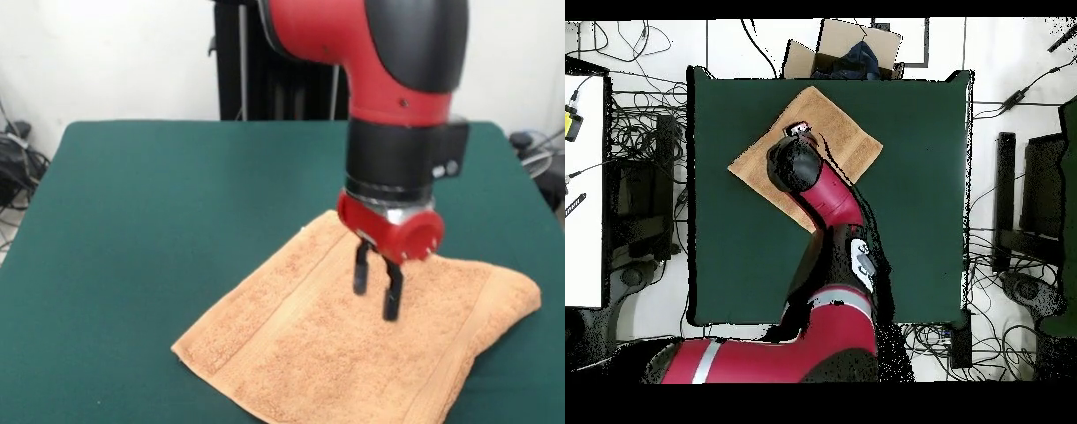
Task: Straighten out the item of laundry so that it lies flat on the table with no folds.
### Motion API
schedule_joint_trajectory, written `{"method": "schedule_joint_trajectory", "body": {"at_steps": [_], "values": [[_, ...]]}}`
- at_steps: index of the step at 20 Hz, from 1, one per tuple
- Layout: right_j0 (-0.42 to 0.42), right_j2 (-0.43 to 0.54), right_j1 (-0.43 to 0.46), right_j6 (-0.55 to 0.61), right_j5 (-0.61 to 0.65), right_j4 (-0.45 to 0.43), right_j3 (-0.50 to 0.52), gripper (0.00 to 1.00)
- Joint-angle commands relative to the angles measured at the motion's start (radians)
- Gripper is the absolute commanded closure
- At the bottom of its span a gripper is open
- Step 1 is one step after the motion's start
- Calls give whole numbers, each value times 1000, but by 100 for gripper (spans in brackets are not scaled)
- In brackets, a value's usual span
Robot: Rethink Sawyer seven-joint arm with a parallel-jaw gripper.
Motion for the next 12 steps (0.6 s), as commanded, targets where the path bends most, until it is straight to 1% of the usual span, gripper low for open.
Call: {"method": "schedule_joint_trajectory", "body": {"at_steps": [1,4,7,9,12], "values": [[15,-60,-137,119,226,-106,166,0],[-20,-38,-150,91,212,-133,193,0],[-9,-64,-140,115,242,-155,180,0],[-15,-55,-123,120,201,-161,187,0],[-63,13,-104,116,94,-178,225,0]]}}
